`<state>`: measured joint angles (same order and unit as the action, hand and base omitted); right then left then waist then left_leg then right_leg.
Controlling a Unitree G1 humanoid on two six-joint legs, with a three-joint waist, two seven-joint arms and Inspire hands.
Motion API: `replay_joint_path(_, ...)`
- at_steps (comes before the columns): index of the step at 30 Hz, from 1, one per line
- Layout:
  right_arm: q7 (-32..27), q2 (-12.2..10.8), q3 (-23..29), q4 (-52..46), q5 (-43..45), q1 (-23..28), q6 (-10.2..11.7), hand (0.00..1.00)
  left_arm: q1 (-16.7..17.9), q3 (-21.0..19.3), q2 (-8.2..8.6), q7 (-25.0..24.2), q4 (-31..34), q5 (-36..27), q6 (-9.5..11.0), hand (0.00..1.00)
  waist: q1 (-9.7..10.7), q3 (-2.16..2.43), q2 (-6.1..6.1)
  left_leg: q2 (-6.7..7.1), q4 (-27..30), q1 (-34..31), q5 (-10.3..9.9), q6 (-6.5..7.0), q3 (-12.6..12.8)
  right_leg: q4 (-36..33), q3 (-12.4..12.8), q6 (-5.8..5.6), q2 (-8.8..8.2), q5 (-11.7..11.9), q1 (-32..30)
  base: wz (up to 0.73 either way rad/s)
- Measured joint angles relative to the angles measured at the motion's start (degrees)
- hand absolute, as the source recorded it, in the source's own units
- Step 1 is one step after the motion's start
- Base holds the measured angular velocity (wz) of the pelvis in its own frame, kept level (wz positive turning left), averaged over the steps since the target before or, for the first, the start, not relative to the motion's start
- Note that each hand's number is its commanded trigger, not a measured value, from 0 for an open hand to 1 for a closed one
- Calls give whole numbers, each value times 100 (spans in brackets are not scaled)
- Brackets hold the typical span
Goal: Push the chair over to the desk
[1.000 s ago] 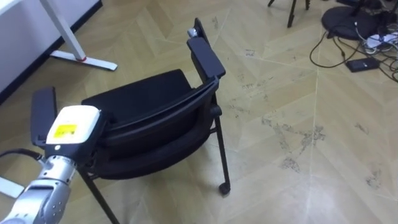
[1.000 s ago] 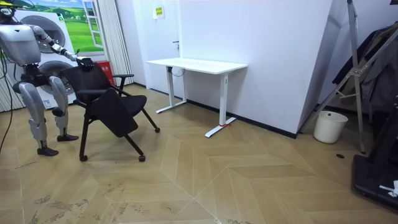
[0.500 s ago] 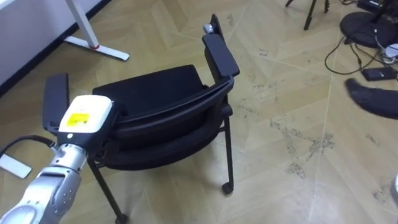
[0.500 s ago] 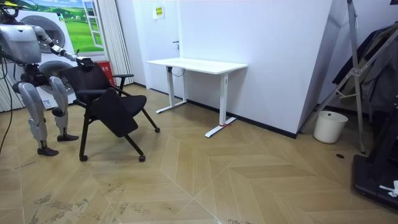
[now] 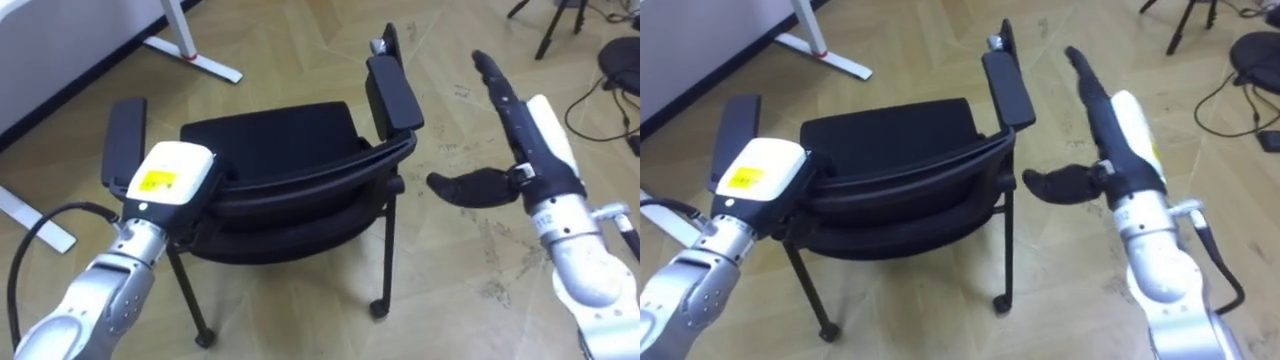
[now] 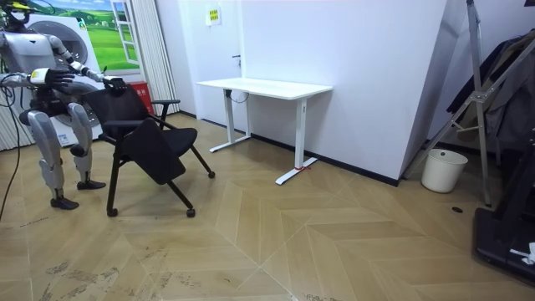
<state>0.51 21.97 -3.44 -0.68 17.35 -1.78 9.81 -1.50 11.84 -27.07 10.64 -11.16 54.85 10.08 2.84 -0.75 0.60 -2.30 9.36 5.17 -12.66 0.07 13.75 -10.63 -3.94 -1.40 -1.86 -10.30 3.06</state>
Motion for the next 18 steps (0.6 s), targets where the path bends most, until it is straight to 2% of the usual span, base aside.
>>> replay_joint_path(4, 216, 43, -196, 9, 61, -119, 2, 0, -19, 86, -3, 45, 10, 1, 8, 100, -10, 3, -47, -3, -5, 32, 0, 0, -175, -20, -104, 0, 2, 0, 44, 9)
replay_joint_path(7, 419, 46, -220, 8, 320, -132, -2, 0, -24, 128, 2, 51, 20, 55, 35, 100, -117, 5, -66, 1, -6, 71, 0, 0, -355, -27, -128, 0, 8, 0, 82, -4)
replay_joint_path(10, 529, 47, -359, 17, 394, -136, -114, 0, -24, 174, -4, 30, 22, 114, 30, 100, -205, -1, -66, -56, -18, 189, 2, -1, -805, -394, -186, 5, 68, -6, -8, -6)
replay_joint_path(11, 557, 61, -424, 16, 349, -142, -114, 0, -24, 194, -19, 32, 35, 114, 31, 100, -202, -1, -83, -56, -21, 185, 2, -1, -879, -421, -264, 5, 62, -6, 20, 15)
replay_joint_path(14, 611, 61, -453, 22, 353, -176, -114, 0, -140, 308, -9, 43, 47, 117, 36, 100, -200, -31, -135, -58, -47, 187, 8, -4, -942, -551, -252, 20, 57, -20, -49, 16)
replay_joint_path(15, 629, 59, -479, 45, 353, -199, -113, 0, -153, 321, -15, 42, 47, 125, 37, 100, -230, -54, -134, -101, -75, 235, 18, -4, -1070, -785, -254, 57, 76, -67, -198, -23)
replay_joint_path(16, 666, 32, -522, 82, 346, -217, -110, 0, -152, 328, -59, 46, 57, 166, 44, 100, -285, -60, -158, -137, -65, 252, 16, -7, -1430, -767, -119, 160, 174, -204, -397, -27)
replay_joint_path(17, 686, 50, -573, 64, 346, -270, -107, 0, -150, 276, -147, 70, 120, 172, 46, 100, -340, -40, -320, -71, 24, 136, -11, -48, -1513, -118, -9, 239, 198, 110, -438, -4)
replay_joint_path(18, 695, 85, -593, 75, 348, -284, -113, 0, -146, 254, -100, 94, 87, 209, 44, 100, -318, -31, -267, -104, 30, 98, -45, -99, -1531, -96, -186, 242, 183, 201, -359, 30)
